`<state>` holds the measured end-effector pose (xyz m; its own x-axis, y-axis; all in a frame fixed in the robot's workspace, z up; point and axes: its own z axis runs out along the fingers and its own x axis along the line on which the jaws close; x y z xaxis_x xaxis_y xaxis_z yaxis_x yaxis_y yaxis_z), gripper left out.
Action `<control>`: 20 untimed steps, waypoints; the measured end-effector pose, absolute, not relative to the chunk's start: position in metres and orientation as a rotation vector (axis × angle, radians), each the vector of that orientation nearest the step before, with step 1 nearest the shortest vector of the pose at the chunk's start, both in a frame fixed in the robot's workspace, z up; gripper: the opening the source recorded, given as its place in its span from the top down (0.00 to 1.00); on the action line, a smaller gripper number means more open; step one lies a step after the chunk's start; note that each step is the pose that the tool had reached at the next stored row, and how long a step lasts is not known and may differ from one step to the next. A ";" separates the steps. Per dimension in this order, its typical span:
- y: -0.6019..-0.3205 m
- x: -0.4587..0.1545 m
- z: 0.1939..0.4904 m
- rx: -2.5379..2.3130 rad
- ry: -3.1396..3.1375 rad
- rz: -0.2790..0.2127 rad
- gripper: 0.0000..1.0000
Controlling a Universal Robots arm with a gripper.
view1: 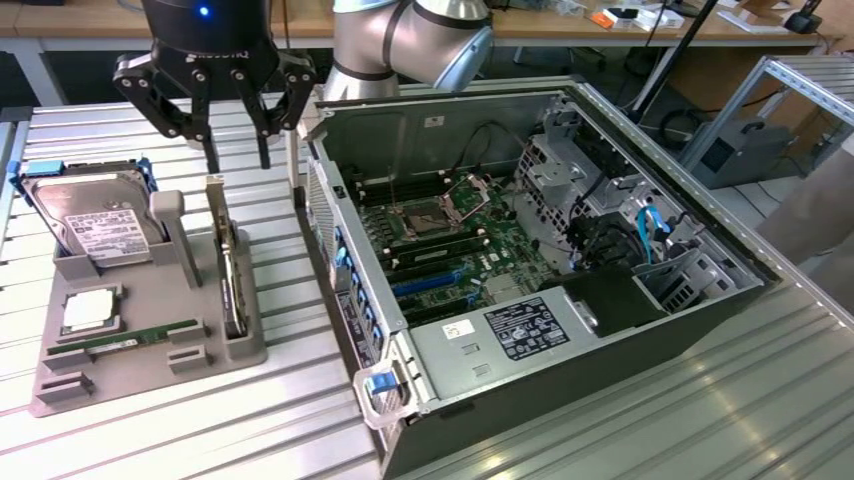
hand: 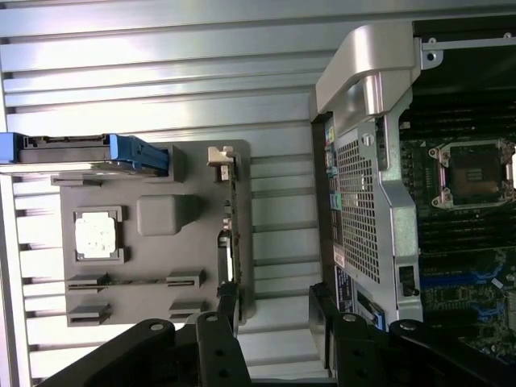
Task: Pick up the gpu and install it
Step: 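Pick up the gpu and move the gpu toward the slot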
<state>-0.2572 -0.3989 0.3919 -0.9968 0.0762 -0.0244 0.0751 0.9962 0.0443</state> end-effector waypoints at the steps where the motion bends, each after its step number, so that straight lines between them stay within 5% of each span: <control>1: -0.399 -0.257 0.392 0.118 3.113 0.068 0.52; 20: -0.399 -0.260 0.389 0.118 3.113 0.068 0.52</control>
<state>-0.2600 -0.3989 0.3892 -0.9968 0.0762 -0.0244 0.0751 0.9962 0.0443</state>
